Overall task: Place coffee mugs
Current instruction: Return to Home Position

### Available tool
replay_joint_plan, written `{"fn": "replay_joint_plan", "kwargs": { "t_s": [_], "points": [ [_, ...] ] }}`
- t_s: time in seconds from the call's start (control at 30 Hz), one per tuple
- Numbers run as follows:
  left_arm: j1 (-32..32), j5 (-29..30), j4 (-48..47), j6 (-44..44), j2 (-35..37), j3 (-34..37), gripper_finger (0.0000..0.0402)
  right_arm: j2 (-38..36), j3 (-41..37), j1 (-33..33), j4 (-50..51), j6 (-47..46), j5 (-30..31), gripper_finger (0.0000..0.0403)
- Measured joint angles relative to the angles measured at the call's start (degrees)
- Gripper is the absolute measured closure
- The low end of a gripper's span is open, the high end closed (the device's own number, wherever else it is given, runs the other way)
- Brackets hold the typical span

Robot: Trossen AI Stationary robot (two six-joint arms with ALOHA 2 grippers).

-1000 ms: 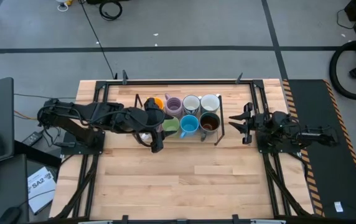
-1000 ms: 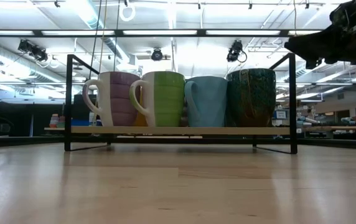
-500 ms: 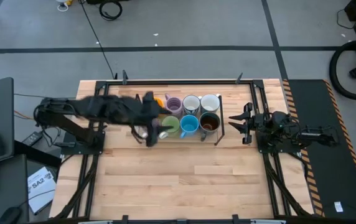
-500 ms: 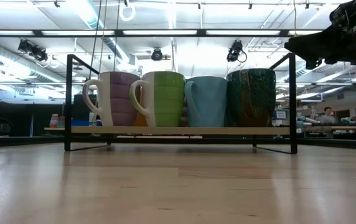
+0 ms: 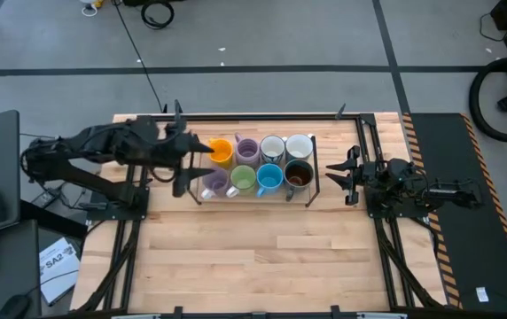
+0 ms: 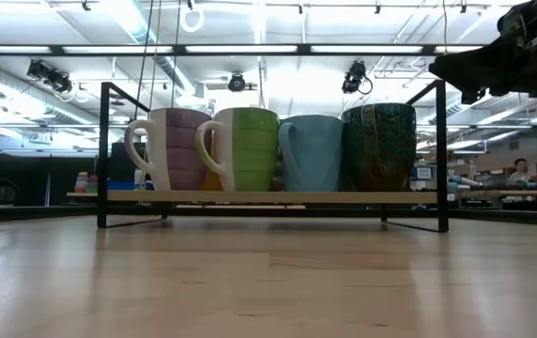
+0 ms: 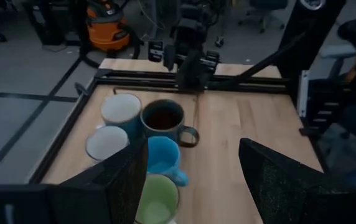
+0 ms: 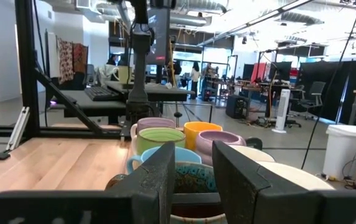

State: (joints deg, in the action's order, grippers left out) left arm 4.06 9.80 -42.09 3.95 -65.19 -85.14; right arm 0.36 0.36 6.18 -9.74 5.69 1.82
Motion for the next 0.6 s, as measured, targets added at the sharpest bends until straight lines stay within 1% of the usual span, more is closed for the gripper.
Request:
{"fn": "replay_joint_plan", "kwargs": {
  "t_s": [0.3, 0.43, 0.6],
  "points": [
    [-0.01, -0.04, 14.99, 1.68, 18.50, 24.40, 0.0143, 0.00, 0.00, 0.01, -0.02, 0.00, 0.00, 0.0290],
    [0.04, -0.11, 21.33, 1.77, 26.48, 34.31, 0.0143, 0.00, 0.00, 0.00, -0.02, 0.00, 0.00, 0.0290],
    [0.02, -0.07, 26.99, 2.31, 35.62, 45.55, 0.0143, 0.00, 0.00, 0.01, -0.02, 0.00, 0.00, 0.0290]
  ]
}}
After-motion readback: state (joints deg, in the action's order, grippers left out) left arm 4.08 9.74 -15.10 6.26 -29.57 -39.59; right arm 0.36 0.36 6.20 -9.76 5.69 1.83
